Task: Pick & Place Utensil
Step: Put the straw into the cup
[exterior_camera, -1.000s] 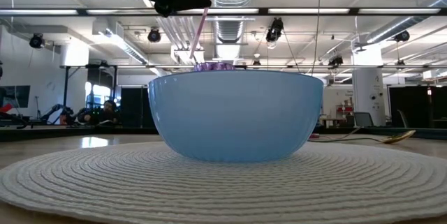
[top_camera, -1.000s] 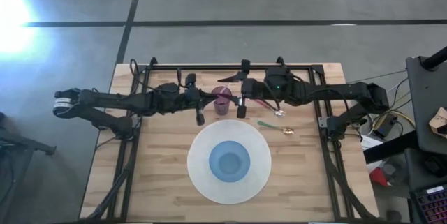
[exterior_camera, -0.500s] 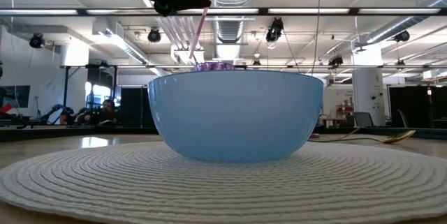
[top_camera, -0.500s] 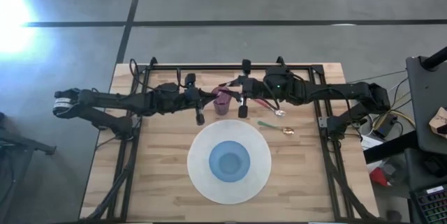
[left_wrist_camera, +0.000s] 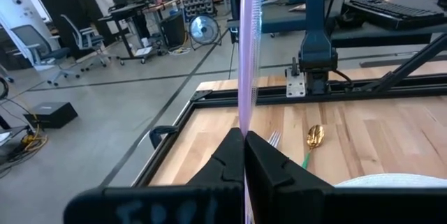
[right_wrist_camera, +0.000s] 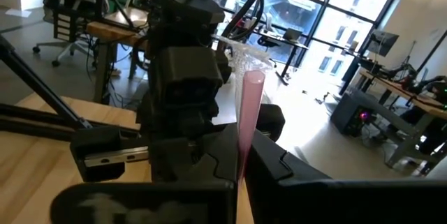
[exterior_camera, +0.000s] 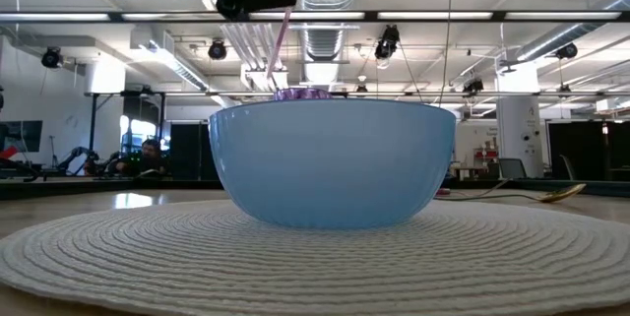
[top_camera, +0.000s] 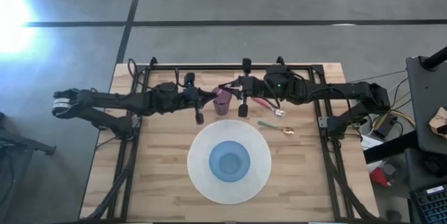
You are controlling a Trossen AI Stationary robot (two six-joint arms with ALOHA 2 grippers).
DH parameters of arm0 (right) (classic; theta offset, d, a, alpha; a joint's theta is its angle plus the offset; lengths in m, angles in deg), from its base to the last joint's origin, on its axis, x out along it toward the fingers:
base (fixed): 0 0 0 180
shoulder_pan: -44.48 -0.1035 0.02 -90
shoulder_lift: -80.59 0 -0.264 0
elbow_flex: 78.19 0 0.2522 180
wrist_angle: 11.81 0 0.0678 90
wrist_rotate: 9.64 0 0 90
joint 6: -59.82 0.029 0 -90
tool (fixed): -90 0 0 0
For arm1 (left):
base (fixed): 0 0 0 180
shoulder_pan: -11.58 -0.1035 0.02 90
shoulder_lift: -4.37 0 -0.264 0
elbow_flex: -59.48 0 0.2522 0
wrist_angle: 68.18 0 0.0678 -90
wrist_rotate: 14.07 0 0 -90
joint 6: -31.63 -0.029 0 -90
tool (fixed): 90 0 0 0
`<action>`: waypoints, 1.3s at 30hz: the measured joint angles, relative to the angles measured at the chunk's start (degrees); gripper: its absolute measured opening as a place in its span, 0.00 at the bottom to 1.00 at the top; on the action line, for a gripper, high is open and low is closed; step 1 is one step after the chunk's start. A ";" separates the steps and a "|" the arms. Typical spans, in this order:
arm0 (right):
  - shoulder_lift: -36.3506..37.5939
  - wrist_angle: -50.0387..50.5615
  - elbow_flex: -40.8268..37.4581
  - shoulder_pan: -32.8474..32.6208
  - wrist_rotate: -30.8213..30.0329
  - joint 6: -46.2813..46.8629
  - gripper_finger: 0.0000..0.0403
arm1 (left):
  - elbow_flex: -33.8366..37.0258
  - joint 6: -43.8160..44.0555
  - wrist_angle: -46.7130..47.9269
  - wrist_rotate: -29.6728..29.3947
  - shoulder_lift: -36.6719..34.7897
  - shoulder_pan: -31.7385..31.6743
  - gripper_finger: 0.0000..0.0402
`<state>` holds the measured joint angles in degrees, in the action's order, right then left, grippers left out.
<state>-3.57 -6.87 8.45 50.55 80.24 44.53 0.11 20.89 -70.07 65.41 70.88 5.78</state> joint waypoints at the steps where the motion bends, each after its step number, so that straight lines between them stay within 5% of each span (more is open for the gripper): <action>1: 0.00 0.05 0.15 0.13 0.00 0.10 0.02 | -0.01 0.00 0.16 0.00 -0.22 -0.03 0.00; 8: 0.00 1.44 0.84 0.58 0.00 0.36 0.02 | -0.06 -0.04 1.50 0.00 -1.12 -0.15 0.04; 30: 0.16 1.44 1.39 0.63 0.01 1.35 0.02 | -0.01 2.84 3.64 -0.04 -1.08 -0.15 0.49; 39: 0.17 4.32 1.39 0.63 0.01 1.57 0.02 | -0.86 2.84 5.78 -0.06 -2.12 -0.15 0.52</action>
<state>-3.40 -2.54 9.83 51.18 80.25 46.10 -0.75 23.73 -64.29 65.34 68.75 5.63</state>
